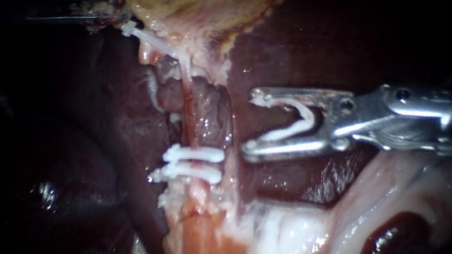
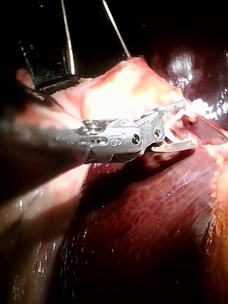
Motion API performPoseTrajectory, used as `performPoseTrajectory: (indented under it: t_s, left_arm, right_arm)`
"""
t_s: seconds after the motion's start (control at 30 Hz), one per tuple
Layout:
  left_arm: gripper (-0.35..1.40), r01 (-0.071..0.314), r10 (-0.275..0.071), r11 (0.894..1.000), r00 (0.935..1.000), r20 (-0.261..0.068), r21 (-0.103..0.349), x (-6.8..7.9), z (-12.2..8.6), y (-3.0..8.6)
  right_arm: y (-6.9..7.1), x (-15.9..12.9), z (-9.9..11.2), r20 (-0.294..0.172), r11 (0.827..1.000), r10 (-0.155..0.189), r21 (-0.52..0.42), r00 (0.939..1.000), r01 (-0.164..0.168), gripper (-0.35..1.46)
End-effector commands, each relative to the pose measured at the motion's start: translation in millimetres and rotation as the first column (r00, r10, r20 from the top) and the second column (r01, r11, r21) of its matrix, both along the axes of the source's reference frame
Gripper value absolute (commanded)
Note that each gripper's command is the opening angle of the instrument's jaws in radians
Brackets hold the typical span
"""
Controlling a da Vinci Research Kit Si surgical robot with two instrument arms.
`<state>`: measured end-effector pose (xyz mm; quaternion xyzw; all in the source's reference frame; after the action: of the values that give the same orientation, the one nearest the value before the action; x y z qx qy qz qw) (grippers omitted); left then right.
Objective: Clipping third clip right tube
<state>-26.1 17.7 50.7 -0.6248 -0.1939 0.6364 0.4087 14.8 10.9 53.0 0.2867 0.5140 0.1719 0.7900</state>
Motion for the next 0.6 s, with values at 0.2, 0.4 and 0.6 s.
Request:
performPoseTrajectory:
  t_s: [0.2, 0.4, 0.6]
  left_arm:
    - [-0.35, 0.0, 0.0, 1.0, 1.0, -0.001, -0.001, 0.0, 0.0, 0.0]
    - [-0.35, 0.001, -0.001, 1.0, 1.0, -0.002, -0.001, -0.2, 0.1, -0.1]
    - [-0.35, 0.001, -0.001, 1.0, 1.0, -0.002, -0.001, -0.2, 0.1, -0.1]
  right_arm:
    - [0.4, 4.1, 1.9, 0.026, 0.999, 0.032, 0.032, 0.9991, -0.033, 0.49]
    - [-0.5, 7.1, 3.1, 0.038, 0.997, 0.053, 0.053, 0.9979, -0.055, 0.49]
    - [-0.8, 7.9, 2.9, -0.033, 0.993, 0.074, 0.096, 0.9967, -0.071, 0.49]
